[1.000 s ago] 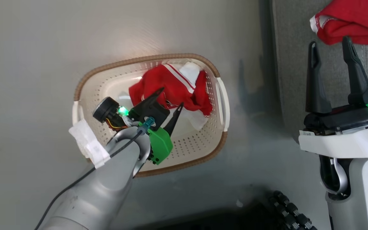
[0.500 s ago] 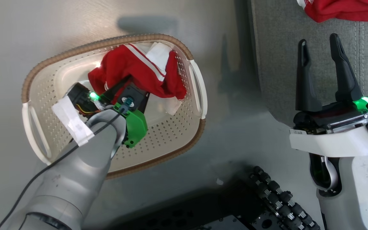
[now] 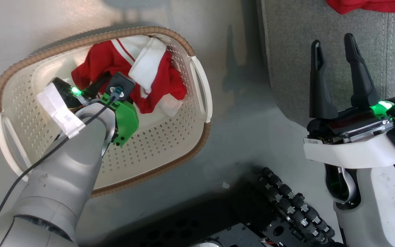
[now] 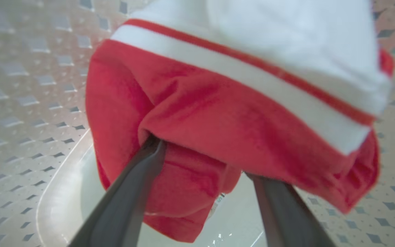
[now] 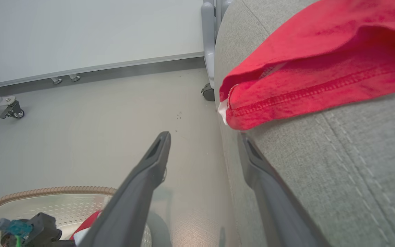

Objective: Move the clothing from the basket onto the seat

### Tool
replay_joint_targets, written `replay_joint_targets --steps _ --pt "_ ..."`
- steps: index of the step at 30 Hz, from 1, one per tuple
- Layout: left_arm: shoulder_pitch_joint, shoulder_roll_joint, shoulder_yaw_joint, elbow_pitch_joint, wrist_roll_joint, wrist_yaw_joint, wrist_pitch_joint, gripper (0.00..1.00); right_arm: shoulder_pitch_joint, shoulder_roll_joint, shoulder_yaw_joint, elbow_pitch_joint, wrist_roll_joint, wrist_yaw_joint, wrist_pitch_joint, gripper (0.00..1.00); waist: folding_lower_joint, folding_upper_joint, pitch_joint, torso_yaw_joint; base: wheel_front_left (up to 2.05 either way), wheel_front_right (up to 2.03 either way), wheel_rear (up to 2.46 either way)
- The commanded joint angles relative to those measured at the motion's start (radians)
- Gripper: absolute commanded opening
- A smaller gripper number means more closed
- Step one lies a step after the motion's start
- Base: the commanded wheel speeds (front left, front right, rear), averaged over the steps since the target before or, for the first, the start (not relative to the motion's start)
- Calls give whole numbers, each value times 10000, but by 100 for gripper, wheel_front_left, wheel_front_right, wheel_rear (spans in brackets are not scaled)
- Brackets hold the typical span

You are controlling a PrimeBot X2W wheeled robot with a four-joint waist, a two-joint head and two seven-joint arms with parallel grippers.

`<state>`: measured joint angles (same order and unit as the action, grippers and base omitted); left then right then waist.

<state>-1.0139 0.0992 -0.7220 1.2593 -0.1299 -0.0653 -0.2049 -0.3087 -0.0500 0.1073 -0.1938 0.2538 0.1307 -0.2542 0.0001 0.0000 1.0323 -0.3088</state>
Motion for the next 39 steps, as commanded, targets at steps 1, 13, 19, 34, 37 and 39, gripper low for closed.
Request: replay_joint_targets --steps 1,13,19,34,37,39 --pt "-189 82 -9 59 -90 68 226 100 -84 -11 21 18 84 1 -68 100 -1 0 106 -109 0 0 0" --pt "-165 303 -286 276 -68 232 1833 100 445 -11 -87 -409 34 1 -108 100 -1 0 190 -164 0 0 0" --pt "-168 358 -510 296 37 353 2589 79 630 -11 -110 -716 6 1 -110 100 -1 0 206 -146 0 0 0" --pt "-379 383 -905 254 31 218 2250 0 541 -11 -169 -954 44 -1 -101 100 -1 0 109 -114 0 0 0" --pt "-414 432 -899 189 -73 117 1738 0 328 -11 -96 -870 138 -1 -113 100 -1 0 44 -130 0 0 0" --pt "-367 485 -864 156 -159 85 1285 0 195 -11 -28 -761 222 1 -105 100 -1 0 -42 -150 0 0 0"
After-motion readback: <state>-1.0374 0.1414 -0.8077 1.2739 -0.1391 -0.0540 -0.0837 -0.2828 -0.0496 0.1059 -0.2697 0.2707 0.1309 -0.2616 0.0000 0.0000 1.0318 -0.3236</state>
